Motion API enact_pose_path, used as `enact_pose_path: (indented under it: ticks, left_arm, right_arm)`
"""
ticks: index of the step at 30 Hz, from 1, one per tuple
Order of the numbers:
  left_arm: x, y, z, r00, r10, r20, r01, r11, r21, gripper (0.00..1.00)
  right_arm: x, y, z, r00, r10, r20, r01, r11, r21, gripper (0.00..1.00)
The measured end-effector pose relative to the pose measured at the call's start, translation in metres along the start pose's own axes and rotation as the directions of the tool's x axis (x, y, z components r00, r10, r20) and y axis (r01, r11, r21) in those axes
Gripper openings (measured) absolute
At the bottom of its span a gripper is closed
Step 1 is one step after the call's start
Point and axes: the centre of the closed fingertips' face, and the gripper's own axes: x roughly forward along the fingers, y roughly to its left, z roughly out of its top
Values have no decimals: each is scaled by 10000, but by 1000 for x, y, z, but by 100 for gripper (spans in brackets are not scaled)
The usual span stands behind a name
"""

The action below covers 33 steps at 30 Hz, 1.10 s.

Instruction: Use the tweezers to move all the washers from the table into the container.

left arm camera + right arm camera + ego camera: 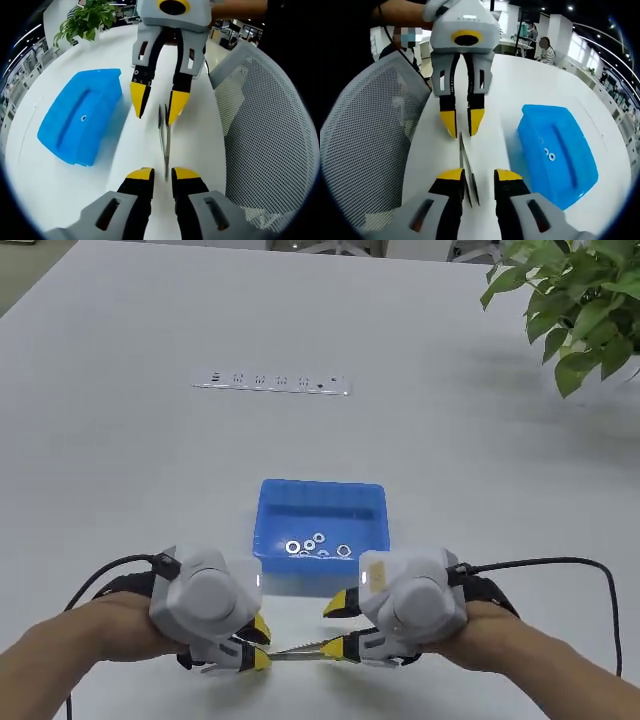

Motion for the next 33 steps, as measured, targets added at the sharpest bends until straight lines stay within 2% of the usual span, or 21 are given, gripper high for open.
enact_pose_path:
  ticks: [3, 5, 7, 10, 14, 17, 19, 21, 25, 26, 28, 30, 31, 32, 33]
  left_arm:
    - [-7, 3, 5, 9986, 260, 462, -237, 9986, -478, 24]
    - [-12, 6, 11, 9937, 492, 1005, -382, 9934, -1086, 27]
    - [-17, 9, 15, 9888, 688, 1324, -514, 9901, -1303, 29]
    - [-29, 14, 25, 9721, 1148, 2047, -776, 9804, -1810, 34]
    - [-43, 20, 36, 9477, 1696, 2703, -1092, 9683, -2249, 40]
    - [-55, 24, 43, 9211, 2186, 3221, -1329, 9543, -2677, 47]
    - [-60, 24, 46, 9100, 2361, 3408, -1408, 9492, -2815, 50]
    - [-64, 23, 48, 9018, 2505, 3521, -1472, 9442, -2948, 53]
    - [-69, 22, 47, 8938, 2828, 3480, -1770, 9356, -3056, 62]
    - [-71, 23, 47, 8906, 2946, 3464, -1883, 9323, -3087, 65]
    - [-76, 24, 48, 8807, 3224, 3470, -2104, 9226, -3234, 71]
    - [-78, 25, 48, 8734, 3349, 3535, -2187, 9184, -3298, 76]
    - [-80, 26, 49, 8663, 3465, 3598, -2244, 9135, -3394, 77]
    - [-82, 26, 48, 8628, 3545, 3604, -2272, 9088, -3499, 79]
    - [-82, 26, 47, 8628, 3592, 3556, -2301, 9055, -3565, 80]
  right_arm:
    - [-9, -7, 1, 9991, -368, 197, 361, 9988, 337, 29]
    - [-16, -11, 0, 9978, -592, 304, 572, 9963, 647, 31]
    - [-22, -16, 0, 9956, -853, 387, 818, 9931, 844, 33]
    - [-35, -23, -1, 9899, -1294, 578, 1213, 9844, 1271, 39]
    - [-53, -33, -2, 9779, -1914, 843, 1745, 9689, 1756, 43]
    - [-66, -39, -3, 9662, -2379, 993, 2119, 9523, 2197, 49]
    - [-74, -43, -3, 9550, -2753, 1101, 2429, 9394, 2418, 52]
    - [-81, -44, -4, 9481, -2943, 1201, 2568, 9318, 2565, 54]
    - [-90, -41, -6, 9420, -3128, 1214, 2709, 9225, 2750, 59]
    - [-94, -41, -7, 9378, -3257, 1200, 2825, 9171, 2812, 61]
    - [-98, -40, -7, 9318, -3390, 1295, 2900, 9103, 2954, 64]
    - [-103, -39, -7, 9248, -3557, 1347, 3006, 9005, 3142, 68]
    - [-106, -38, -7, 9208, -3649, 1377, 3073, 8962, 3200, 70]
    - [-108, -37, -8, 9183, -3720, 1357, 3136, 8925, 3242, 71]
    - [-109, -37, -9, 9168, -3760, 1347, 3165, 8896, 3293, 72]
